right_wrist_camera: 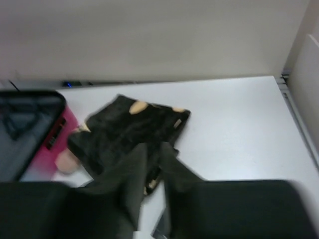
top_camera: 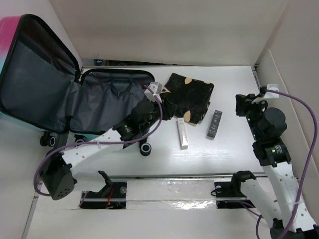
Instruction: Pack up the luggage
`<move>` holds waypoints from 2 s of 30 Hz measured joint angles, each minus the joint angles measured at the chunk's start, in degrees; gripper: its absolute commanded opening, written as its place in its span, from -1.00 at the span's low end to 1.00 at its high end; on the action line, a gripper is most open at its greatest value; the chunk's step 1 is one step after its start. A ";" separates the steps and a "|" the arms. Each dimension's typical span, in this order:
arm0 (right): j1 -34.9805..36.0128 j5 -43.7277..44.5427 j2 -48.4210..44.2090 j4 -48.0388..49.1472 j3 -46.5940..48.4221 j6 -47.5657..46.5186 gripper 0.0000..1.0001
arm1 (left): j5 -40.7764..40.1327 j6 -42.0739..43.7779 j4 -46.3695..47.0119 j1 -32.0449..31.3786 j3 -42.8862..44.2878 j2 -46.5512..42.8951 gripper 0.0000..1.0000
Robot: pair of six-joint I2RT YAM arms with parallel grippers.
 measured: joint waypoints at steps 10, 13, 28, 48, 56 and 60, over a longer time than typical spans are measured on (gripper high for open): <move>0.00 -1.44 1.60 -1.53 -2.40 -0.13 -0.81 | -18.10 -4.37 -8.87 -17.42 5.01 3.30 -0.92; 0.00 -1.40 1.49 -1.44 -3.69 -0.11 -0.45 | -21.62 -8.48 -15.30 -19.06 7.48 9.90 -0.28; 2.01 -1.44 -0.55 -0.46 -5.79 -1.07 0.06 | -25.09 -18.32 -28.72 -20.02 14.80 29.16 0.53; 2.69 -2.54 -0.57 -0.39 -6.54 -1.62 0.07 | -25.16 -12.63 -27.93 -14.58 23.21 40.37 -0.96; 2.82 -3.48 1.66 0.52 -6.54 -1.62 0.07 | -26.38 -11.32 -29.42 -9.40 13.27 6.73 -0.56; 3.13 -4.59 2.69 1.11 -6.88 -1.60 0.09 | -30.16 -11.37 -28.85 5.07 8.02 -5.07 0.45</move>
